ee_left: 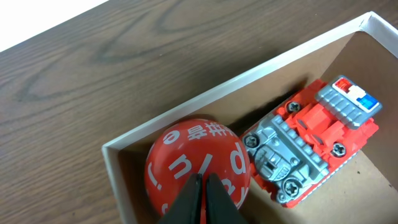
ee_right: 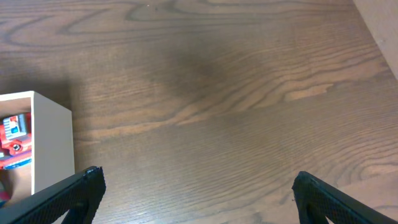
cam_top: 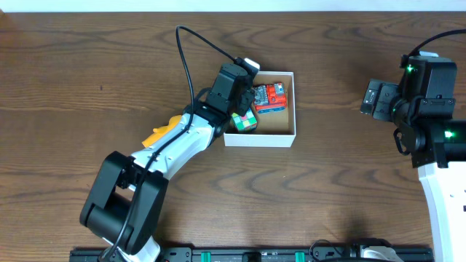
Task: Pack container
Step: 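Carry the red ball into the box and release it, then move the left gripper over the orange toy and grasp it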
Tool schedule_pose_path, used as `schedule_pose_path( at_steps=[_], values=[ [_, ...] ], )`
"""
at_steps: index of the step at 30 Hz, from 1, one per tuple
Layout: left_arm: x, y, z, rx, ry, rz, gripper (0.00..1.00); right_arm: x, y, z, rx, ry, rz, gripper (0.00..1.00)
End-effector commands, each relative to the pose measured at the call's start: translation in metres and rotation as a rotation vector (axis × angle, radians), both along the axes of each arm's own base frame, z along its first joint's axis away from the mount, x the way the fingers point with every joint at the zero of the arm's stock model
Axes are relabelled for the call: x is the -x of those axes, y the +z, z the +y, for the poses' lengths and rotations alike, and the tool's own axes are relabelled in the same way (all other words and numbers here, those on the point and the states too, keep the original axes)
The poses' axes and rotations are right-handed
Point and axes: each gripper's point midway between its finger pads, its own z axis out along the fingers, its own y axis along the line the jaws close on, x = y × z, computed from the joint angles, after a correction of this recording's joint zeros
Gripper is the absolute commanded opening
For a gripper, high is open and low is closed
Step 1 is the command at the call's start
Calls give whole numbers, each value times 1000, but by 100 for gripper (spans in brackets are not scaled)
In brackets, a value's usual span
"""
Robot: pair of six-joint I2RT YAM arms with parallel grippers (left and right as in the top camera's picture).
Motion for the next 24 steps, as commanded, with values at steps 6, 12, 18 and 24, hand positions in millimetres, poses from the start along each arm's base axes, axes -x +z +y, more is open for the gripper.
schedule_pose_path(
  at_steps=[6,12,18,24],
  values=[
    [6,65,10,56,30,-105,6,0,4,-4,-2,-25,-12,99],
    [24,102,40,11,107,-145,8,0,4,-4,-2,-25,-12,99],
    [64,92,108,-188,314,-26,54,0,4,-4,-2,-25,-12,99],
    [101,55,160,-281,448,209,98,0,4,-4,-2,-25,-12,99]
  ],
)
